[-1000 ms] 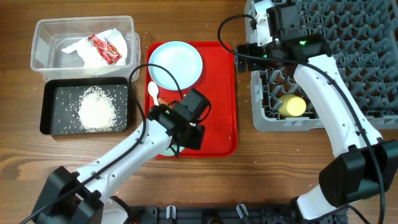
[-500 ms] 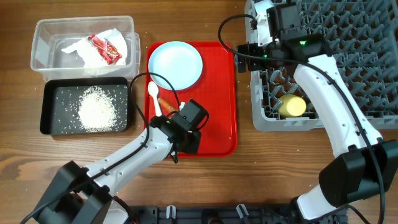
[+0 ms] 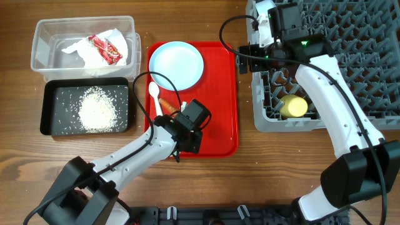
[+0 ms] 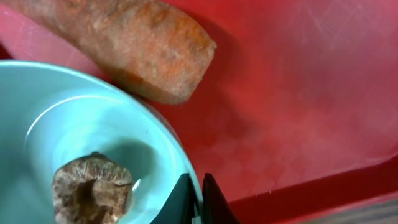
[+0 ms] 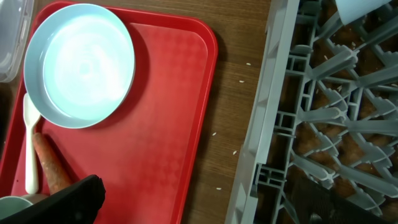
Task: Sort waste into correct bins and load items into the dishwasher rack
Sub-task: 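Move left gripper to the green bowl and grasp it, then tip the green bowl over the black tray to dump food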
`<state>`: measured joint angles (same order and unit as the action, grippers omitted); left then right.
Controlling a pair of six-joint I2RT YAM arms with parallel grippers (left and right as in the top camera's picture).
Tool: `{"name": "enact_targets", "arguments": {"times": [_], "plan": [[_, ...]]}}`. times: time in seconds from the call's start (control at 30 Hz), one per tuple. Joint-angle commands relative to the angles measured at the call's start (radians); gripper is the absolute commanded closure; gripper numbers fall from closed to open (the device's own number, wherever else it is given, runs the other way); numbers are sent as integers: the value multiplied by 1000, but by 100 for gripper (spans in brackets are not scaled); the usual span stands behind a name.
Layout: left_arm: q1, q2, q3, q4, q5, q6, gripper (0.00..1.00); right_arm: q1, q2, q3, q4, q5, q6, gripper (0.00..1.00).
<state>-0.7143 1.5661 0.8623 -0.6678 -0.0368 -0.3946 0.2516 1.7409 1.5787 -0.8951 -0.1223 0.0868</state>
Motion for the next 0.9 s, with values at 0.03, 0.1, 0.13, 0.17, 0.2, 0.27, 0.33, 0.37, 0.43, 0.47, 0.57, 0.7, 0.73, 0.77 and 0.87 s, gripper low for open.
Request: {"name": "enact_targets", "arguments": {"times": [0.03,0.1,0.13,0.17,0.2,0.27,0.33,0.37,0.43,0.47,0.57,0.7,0.73,0.77,0.87], "plan": [[36,-84,147,-109,28,1,96,-1,-24,1,-15,27,18,0],[55,-133,207,-150,27,28,96,-1,-24,1,-19,34,18,0],[67,-159,229,-159,24,39,96,-1,-24,1,-22,34,18,0],[94,-204,252,-159,24,50,96,-1,-24,1,-23,34,18,0],[124,-240,256,-148,24,50,96,-1,-24,1,-24,34,18,0],[199,-294,256,-138,24,50,96,-1,-24,1,-28,33,18,0],[272,-324,256,-140,29,50,96,-1,-24,1,-32,34,18,0],[317,-336,256,-140,40,50,96,-1,-24,1,-34,34,18,0],[436,-348,256,-133,83,50,96,-1,-24,1,-39,33,18,0],[506,-348,256,-123,124,51,96,-1,-24,1,-39,33,18,0],[700,-336,254,-82,298,81,96,0,-24,1,-38,33,18,0],[947,-296,254,-30,618,181,96,0,-24,1,-42,33,18,0],[1003,-281,254,-23,684,198,96,0,-24,1,-42,33,18,0],[1054,-264,254,-18,753,222,96,0,-24,1,-42,33,18,0],[1191,-191,254,-6,959,295,96,0,-24,1,-41,33,18,0]]}}
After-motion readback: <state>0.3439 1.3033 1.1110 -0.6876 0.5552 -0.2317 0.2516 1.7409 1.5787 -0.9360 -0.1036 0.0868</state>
